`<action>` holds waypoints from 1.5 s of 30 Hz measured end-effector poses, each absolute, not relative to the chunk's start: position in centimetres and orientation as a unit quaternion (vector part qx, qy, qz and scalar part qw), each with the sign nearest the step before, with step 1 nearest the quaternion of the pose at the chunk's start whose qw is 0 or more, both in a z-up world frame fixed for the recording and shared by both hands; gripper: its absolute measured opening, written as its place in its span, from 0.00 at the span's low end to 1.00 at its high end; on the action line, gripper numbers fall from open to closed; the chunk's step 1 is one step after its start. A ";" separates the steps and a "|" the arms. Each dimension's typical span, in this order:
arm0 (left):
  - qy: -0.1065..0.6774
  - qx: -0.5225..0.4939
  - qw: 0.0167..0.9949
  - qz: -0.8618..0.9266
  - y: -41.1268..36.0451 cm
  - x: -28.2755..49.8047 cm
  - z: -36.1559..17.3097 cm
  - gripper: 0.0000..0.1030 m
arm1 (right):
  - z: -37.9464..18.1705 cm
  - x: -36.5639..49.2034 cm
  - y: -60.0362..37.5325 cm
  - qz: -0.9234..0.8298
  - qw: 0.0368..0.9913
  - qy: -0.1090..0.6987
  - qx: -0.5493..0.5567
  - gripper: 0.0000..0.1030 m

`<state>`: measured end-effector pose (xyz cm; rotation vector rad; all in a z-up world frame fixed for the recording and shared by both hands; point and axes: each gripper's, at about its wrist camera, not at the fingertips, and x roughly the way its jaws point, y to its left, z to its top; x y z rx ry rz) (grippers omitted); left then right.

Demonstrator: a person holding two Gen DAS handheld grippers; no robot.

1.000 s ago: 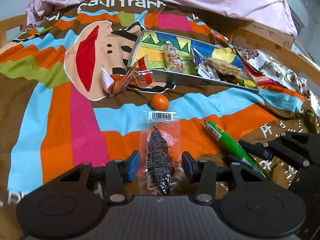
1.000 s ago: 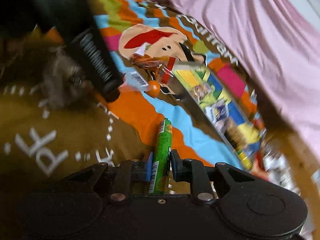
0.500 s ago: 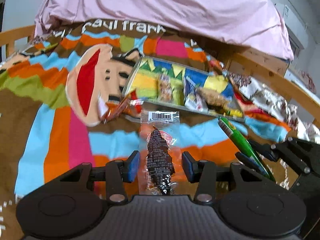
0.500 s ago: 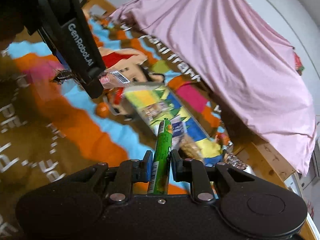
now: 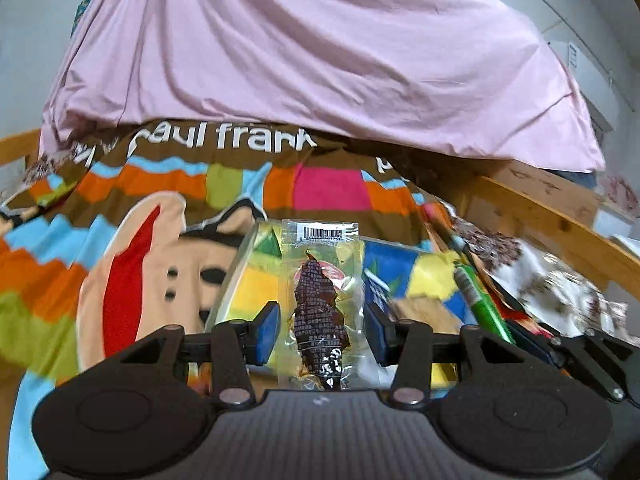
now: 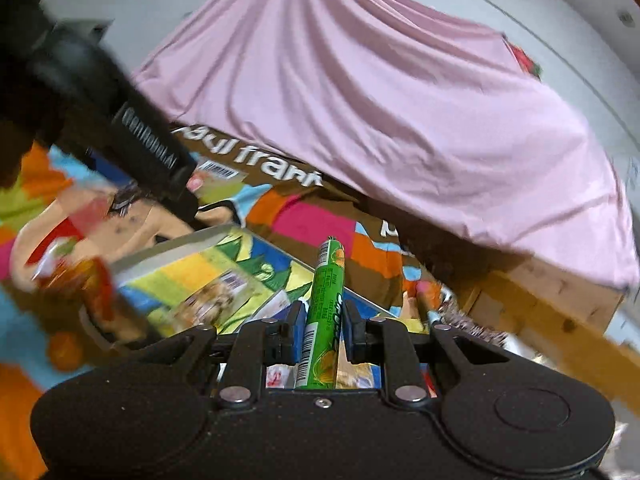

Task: Organize snacks
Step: 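Lower the jerky into the tray with the left tool while the right tool releases the sausage there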

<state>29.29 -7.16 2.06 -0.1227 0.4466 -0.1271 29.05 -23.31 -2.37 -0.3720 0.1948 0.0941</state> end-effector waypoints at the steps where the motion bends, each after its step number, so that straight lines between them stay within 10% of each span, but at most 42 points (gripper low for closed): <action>1: 0.220 -0.054 0.972 -0.060 -7.4 30.5 2.0 0.49 | -2.4 30.0 -23.4 0.047 0.980 0.098 -0.168 0.20; 31: 0.273 -0.013 0.962 0.021 -7.6 42.8 -6.6 0.49 | -8.0 39.6 -24.2 0.043 0.982 0.181 -0.039 0.21; 45: 0.260 -0.053 0.964 0.031 -6.5 41.4 -5.2 0.84 | -5.3 37.1 -25.2 0.045 0.990 0.137 -0.010 0.60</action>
